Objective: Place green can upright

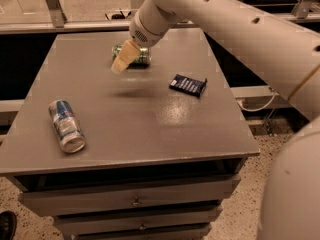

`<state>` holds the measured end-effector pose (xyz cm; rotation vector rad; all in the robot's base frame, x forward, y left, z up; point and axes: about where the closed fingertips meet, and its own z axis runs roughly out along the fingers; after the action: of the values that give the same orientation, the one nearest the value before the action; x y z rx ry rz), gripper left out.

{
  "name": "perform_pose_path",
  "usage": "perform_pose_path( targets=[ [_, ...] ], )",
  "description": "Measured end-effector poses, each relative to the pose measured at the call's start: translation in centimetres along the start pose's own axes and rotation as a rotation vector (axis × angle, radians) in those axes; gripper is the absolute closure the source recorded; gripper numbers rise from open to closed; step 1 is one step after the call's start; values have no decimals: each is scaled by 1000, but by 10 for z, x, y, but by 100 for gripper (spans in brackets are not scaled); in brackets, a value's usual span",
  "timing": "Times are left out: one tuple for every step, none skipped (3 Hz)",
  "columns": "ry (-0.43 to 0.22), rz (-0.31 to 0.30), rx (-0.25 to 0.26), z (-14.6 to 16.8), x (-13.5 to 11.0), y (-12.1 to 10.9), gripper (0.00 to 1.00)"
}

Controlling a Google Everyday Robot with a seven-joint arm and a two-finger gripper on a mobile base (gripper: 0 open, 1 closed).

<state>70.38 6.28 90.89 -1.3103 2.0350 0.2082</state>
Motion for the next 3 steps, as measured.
perform_pose_path(
  targets=[
    [21,5,10,30,-11,-14,0],
    [71,-18,11,55,-13,-30,0],
    [122,-51,-22,73,-8,-40,0]
  ],
)
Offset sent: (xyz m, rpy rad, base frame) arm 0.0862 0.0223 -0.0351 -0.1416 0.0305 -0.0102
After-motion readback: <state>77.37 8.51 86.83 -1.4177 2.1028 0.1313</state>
